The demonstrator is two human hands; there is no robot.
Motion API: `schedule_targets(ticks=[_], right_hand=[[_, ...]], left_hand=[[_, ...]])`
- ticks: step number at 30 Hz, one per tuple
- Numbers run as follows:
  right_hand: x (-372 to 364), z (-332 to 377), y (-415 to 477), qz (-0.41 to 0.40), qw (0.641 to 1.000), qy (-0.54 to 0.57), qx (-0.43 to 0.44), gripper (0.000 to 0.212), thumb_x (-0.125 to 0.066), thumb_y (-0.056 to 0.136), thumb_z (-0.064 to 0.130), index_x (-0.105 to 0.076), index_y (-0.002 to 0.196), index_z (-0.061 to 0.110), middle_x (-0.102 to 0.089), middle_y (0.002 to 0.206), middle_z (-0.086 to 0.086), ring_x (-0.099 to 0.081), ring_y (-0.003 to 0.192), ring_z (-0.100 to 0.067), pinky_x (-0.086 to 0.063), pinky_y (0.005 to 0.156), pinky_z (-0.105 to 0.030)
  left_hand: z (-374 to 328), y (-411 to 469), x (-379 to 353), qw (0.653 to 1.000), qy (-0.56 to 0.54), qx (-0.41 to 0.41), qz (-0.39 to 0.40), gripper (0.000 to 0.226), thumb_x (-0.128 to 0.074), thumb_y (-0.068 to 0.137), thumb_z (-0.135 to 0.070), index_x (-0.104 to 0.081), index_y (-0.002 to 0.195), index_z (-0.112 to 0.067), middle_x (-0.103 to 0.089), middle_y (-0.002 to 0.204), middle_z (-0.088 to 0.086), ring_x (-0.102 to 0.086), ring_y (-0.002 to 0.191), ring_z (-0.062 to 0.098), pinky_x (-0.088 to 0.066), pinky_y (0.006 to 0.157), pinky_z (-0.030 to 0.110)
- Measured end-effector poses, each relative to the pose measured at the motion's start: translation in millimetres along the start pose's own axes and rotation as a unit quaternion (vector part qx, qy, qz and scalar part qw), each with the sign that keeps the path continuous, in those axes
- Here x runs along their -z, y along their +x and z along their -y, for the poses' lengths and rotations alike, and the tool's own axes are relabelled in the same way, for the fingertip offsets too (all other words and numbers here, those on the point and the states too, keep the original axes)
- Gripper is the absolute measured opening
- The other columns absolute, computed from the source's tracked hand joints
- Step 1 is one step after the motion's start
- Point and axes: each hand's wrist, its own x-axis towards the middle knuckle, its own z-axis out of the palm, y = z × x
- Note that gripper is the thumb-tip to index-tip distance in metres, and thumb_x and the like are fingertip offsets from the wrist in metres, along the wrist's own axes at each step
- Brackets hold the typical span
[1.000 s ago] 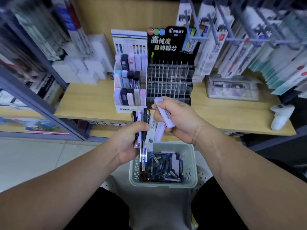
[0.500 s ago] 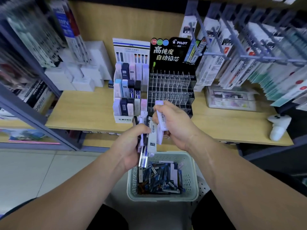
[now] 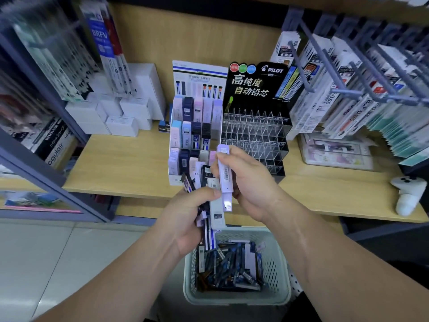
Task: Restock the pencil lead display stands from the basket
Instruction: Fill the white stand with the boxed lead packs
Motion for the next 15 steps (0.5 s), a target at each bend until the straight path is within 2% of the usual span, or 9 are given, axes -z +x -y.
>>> schedule_targets(ticks=[3,7,11,13,15], right_hand=[[-8.7,0.7,2.7,0.006,0.999,0.042,0.009,0.012,-0.055,0.102,0.022,-0.064,0.095,0.017,-0.062,0.077,-0.001,-0.055,0.07,-0.014,-0.046,0.069,-0.028],[-14.7,3.4,5.6,0.008,1.0,0.007,0.017,0.013,-0.053,0.104,0.022,-0.062,0.096,0.016,-0.065,0.081,-0.002,-0.057,0.066,-0.011,-0.046,0.064,-0.025],[-11.0,10.5,7.6,0.029,1.0,0.007,0.01,0.015,-0.051,0.105,0.022,-0.061,0.098,0.015,-0.068,0.088,-0.006,-0.059,0.075,-0.015,-0.048,0.072,-0.03],[-9.8,14.6,7.4,0.025,0.999,0.037,-0.004,0.015,-0.05,0.106,0.022,-0.06,0.097,0.015,-0.067,0.086,-0.006,-0.056,0.071,-0.017,-0.048,0.068,-0.032],[-11.6,14.9,7.6,0.009,0.996,0.089,-0.027,0.016,-0.049,0.106,0.021,-0.058,0.094,0.015,-0.064,0.081,-0.006,-0.055,0.065,-0.018,-0.048,0.057,-0.031]], left_hand=[[-3.7,0.8,5.9,1.0,0.008,-0.024,-0.014,0.034,-0.069,0.065,-0.006,-0.073,0.099,-0.008,-0.071,0.077,0.008,-0.065,0.056,0.019,-0.052,0.051,0.027],[-9.0,4.3,11.2,0.999,0.001,-0.03,-0.043,0.03,-0.07,0.072,-0.002,-0.071,0.101,-0.008,-0.067,0.075,0.007,-0.061,0.055,0.019,-0.048,0.048,0.027],[-10.7,3.3,13.4,0.999,-0.008,-0.02,-0.026,0.045,-0.073,0.064,-0.01,-0.07,0.11,-0.008,-0.068,0.08,0.007,-0.064,0.062,0.02,-0.05,0.05,0.028],[-9.6,2.4,13.2,1.0,-0.007,-0.015,-0.017,0.05,-0.076,0.063,-0.005,-0.071,0.112,-0.006,-0.07,0.085,0.009,-0.067,0.066,0.022,-0.053,0.053,0.03],[-8.0,1.9,11.8,1.0,-0.006,-0.016,-0.012,0.052,-0.077,0.06,-0.004,-0.071,0.111,-0.007,-0.073,0.09,0.011,-0.07,0.071,0.022,-0.055,0.057,0.031]])
